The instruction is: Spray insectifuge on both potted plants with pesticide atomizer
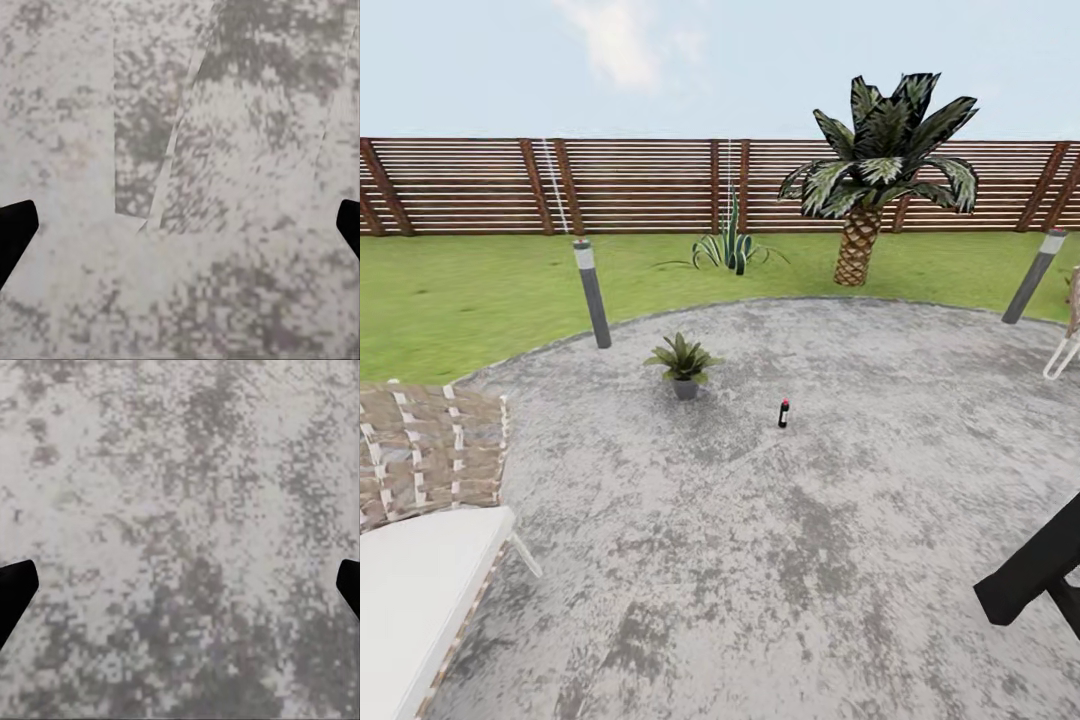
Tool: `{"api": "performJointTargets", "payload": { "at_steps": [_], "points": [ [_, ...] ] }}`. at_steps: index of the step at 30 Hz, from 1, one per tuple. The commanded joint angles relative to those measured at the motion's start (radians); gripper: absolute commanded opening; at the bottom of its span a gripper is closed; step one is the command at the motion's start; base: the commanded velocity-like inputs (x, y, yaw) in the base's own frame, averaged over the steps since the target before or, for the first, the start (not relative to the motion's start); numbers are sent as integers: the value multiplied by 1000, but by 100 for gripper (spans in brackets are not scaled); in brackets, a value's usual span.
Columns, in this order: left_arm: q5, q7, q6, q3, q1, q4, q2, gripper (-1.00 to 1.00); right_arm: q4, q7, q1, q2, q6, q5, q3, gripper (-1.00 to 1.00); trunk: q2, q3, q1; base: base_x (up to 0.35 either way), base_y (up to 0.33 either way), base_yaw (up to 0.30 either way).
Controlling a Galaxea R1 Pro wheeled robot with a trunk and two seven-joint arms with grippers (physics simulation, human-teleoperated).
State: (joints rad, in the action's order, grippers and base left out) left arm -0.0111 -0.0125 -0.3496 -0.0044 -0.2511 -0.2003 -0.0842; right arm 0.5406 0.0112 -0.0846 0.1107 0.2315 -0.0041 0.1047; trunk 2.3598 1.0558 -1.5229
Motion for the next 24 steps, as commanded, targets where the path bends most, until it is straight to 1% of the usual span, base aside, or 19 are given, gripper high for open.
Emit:
{"api": "performJointTargets", "payload": {
  "at_steps": [1,13,17,24],
  "points": [
    [-1,-1,-3,0,-1,1,0,100,-1,1,-1,0,3,-1,1,100,0,1,0,338,0,0],
    [-1,-1,-3,-1,-1,1,0,100,-1,1,0,0,3,-5,2,100,0,1,0,338,0,-15],
    [-1,-1,-3,-1,-1,1,0,100,-1,1,0,0,3,-5,2,100,0,1,0,338,0,-191],
    [-1,-1,-3,0,-1,1,0,100,-1,1,0,0,3,-5,3,100,0,1,0,338,0,-265]
  ]
}}
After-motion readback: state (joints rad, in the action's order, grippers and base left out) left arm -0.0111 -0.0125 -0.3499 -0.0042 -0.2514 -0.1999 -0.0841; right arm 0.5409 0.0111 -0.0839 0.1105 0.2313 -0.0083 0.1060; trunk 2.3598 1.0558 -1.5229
